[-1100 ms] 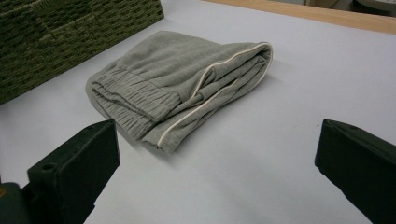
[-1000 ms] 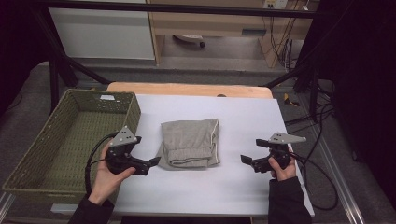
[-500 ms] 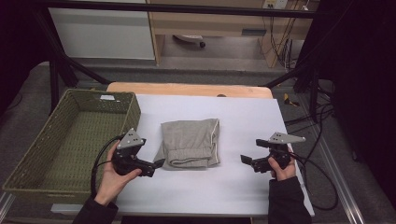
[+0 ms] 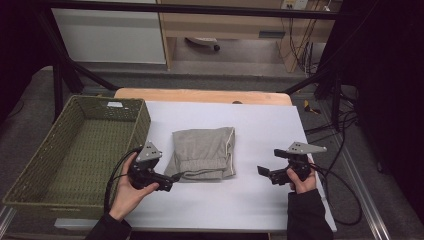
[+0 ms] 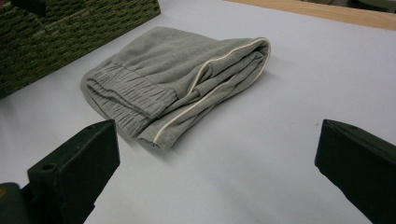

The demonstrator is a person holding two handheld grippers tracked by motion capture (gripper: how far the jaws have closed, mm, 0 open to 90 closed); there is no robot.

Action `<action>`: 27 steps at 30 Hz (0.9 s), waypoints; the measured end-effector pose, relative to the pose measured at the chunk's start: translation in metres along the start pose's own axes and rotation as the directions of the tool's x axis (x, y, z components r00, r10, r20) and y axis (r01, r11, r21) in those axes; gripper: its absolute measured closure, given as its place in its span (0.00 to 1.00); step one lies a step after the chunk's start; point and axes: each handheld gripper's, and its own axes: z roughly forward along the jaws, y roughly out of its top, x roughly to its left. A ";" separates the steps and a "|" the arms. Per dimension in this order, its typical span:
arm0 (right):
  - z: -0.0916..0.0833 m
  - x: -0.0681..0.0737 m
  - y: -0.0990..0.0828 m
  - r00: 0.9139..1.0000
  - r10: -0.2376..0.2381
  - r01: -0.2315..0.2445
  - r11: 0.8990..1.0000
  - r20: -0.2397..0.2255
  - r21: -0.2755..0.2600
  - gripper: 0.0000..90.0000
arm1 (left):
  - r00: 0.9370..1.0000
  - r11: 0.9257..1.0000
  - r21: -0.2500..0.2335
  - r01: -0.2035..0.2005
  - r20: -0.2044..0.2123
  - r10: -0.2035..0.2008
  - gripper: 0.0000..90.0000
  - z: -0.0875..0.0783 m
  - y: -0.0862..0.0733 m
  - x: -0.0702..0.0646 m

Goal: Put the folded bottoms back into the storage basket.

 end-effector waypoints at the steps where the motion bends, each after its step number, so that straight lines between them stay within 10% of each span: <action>1: 0.000 0.000 0.000 1.000 -0.001 0.001 1.000 0.000 0.000 0.01 | 1.000 1.000 0.002 0.000 -0.002 0.000 0.01 0.001 0.000 -0.001; 27: 0.002 0.000 0.000 1.000 -0.002 0.002 1.000 0.003 0.007 0.01 | 0.998 0.998 0.039 0.049 -0.031 -0.048 0.02 0.033 0.018 0.005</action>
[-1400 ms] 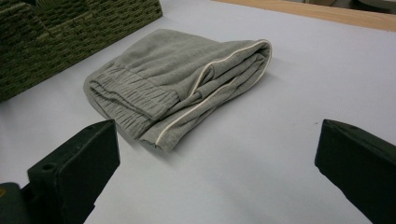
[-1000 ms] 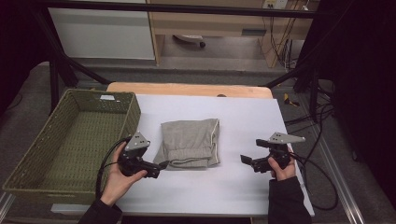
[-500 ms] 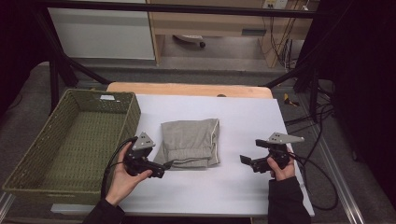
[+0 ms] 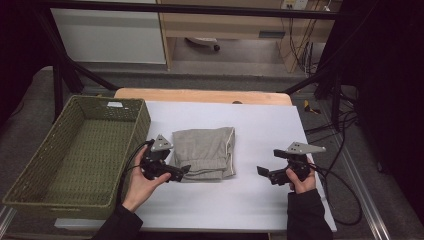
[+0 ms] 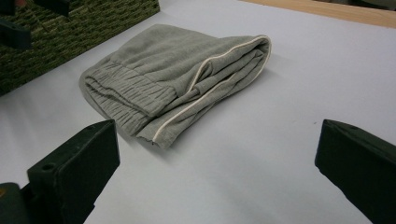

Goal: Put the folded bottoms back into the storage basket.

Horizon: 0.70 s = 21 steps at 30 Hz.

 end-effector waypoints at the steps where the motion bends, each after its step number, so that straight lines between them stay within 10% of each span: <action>1: 0.000 0.000 0.000 1.000 0.000 0.000 1.000 0.000 0.000 0.01 | 1.000 1.000 0.002 0.001 -0.006 -0.001 0.02 0.002 0.001 0.001; 21: 0.003 0.000 -0.001 1.000 0.000 0.000 1.000 0.000 0.007 0.01 | 0.989 0.991 0.055 0.119 -0.091 -0.114 0.04 0.043 0.006 0.037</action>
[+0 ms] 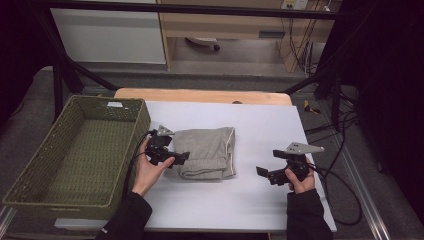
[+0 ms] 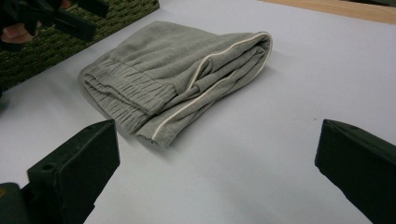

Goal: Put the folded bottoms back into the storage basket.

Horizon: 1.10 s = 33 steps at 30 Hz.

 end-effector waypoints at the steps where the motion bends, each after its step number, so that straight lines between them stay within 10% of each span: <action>1: 0.000 0.000 0.000 1.000 0.000 0.000 1.000 0.000 0.000 0.01 | 1.000 1.000 0.003 0.003 -0.007 -0.003 0.04 0.002 0.000 0.002; 16: 0.001 0.000 0.000 1.000 -0.002 0.002 1.000 0.000 0.000 0.01 | 0.996 0.997 0.055 0.062 -0.065 -0.058 0.18 0.031 -0.005 0.024; 33: 0.001 0.000 0.000 1.000 -0.001 0.001 1.000 0.002 0.004 0.01 | 0.995 0.992 0.079 0.100 0.001 -0.101 0.48 0.045 -0.011 0.028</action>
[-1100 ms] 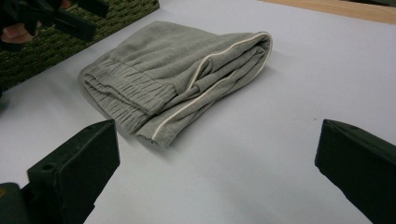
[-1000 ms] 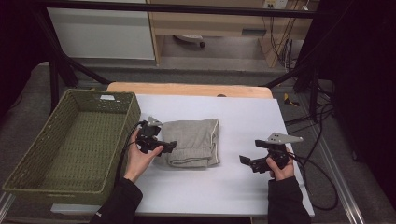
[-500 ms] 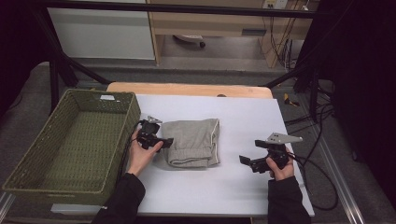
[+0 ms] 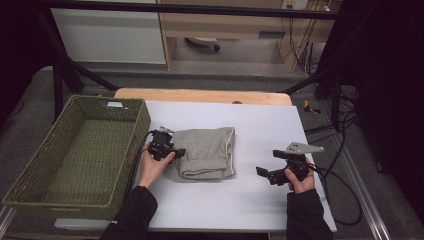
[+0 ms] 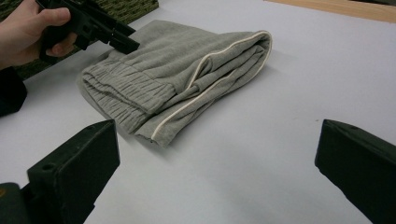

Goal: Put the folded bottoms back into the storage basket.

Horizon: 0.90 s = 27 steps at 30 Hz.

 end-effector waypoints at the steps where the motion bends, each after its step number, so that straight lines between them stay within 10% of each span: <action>1: 0.000 0.000 0.000 1.000 0.000 0.000 1.000 -0.001 -0.001 0.01 | 1.000 1.000 0.001 0.003 0.006 -0.003 0.49 0.001 0.000 0.000; 27: 0.003 0.002 0.002 1.000 0.005 -0.005 1.000 -0.006 0.004 0.01 | 1.000 1.000 0.022 -0.019 0.021 0.019 0.79 0.005 -0.001 -0.009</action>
